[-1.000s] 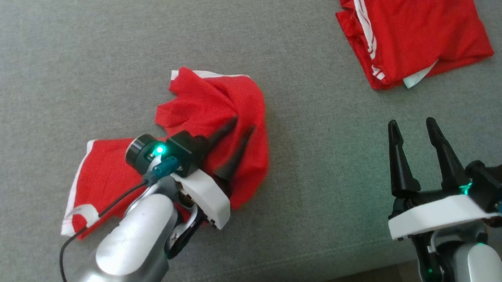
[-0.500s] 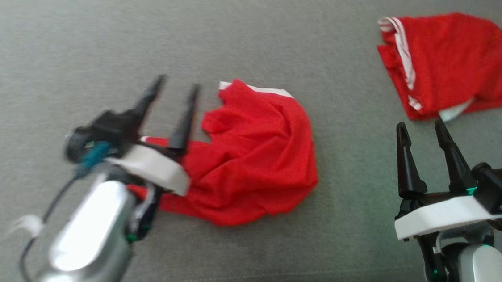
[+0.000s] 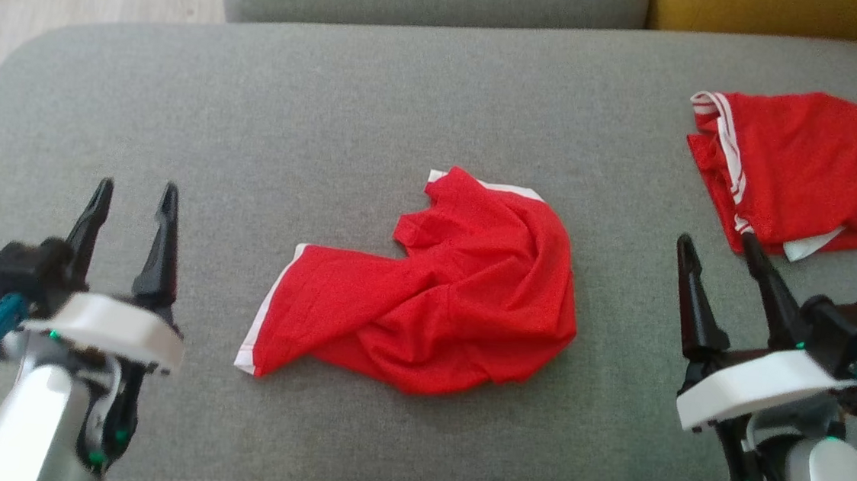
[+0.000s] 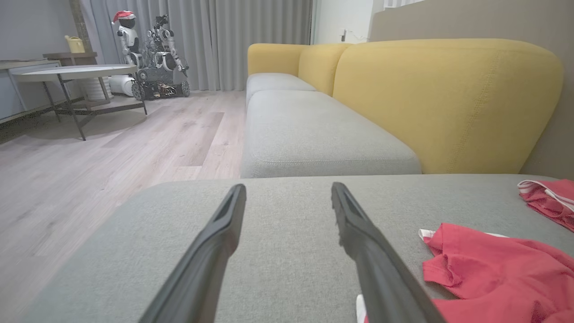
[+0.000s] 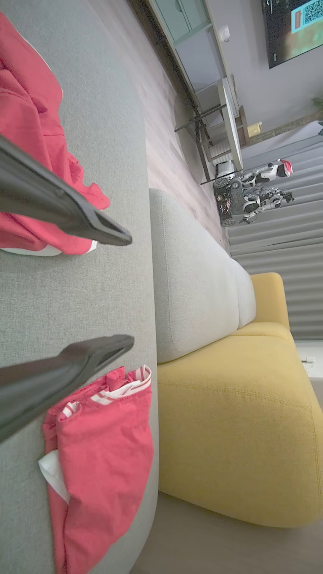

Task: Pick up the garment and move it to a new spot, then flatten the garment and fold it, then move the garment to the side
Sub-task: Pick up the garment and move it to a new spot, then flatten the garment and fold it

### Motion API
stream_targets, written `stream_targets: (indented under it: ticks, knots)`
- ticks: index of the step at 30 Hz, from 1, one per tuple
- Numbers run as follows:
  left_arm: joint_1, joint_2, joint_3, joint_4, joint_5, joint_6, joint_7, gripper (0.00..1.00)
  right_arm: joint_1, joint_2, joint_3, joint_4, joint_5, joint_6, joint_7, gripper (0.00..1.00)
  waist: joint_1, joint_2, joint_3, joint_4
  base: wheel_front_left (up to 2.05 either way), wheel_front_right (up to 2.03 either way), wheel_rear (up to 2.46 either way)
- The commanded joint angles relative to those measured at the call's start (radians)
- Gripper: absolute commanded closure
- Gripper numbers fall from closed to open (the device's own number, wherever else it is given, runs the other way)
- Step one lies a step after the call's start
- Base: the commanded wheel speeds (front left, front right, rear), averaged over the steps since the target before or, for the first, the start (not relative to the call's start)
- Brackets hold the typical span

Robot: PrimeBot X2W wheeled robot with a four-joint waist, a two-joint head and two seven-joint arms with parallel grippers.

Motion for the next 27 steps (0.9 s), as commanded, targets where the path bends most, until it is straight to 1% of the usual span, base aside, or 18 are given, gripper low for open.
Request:
stream_targets:
  ticks: [1, 5, 15, 18, 27]
  knots:
    - [-0.019, 0.036, 0.047, -0.042, -0.007, 0.002, 0.004, 0.00, -0.015, -0.011, 0.022, -0.037, -0.004, -0.001, 0.006, 0.00, 0.0000, 0.0000, -0.014, 0.004, 0.00, 0.00, 0.00]
    - [0.049, 0.052, 0.056, -0.090, -0.029, 0.004, 0.029, 0.00, 0.007, -0.015, 0.020, -0.037, -0.005, -0.001, 0.013, 0.00, 0.0000, 0.0000, -0.038, 0.004, 0.00, 0.00, 0.00]
    - [0.191, 0.069, 0.046, -0.241, -0.024, 0.048, 0.063, 0.00, 0.071, -0.014, 0.013, -0.051, -0.009, -0.001, 0.028, 0.00, 0.0000, 0.0000, -0.088, -0.004, 0.00, 0.00, 0.00]
    - [0.211, 0.069, 0.044, -0.272, -0.024, 0.059, 0.071, 0.00, 0.079, -0.014, 0.009, -0.056, -0.011, -0.001, 0.031, 0.00, 0.0000, 0.0000, -0.095, -0.003, 0.00, 0.00, 0.00]
    - [0.220, 0.076, 0.037, -0.297, -0.026, 0.066, 0.087, 0.00, 0.085, -0.011, 0.005, -0.063, -0.008, -0.001, 0.034, 0.00, 0.0000, 0.0000, -0.099, -0.001, 0.00, 0.00, 0.00]
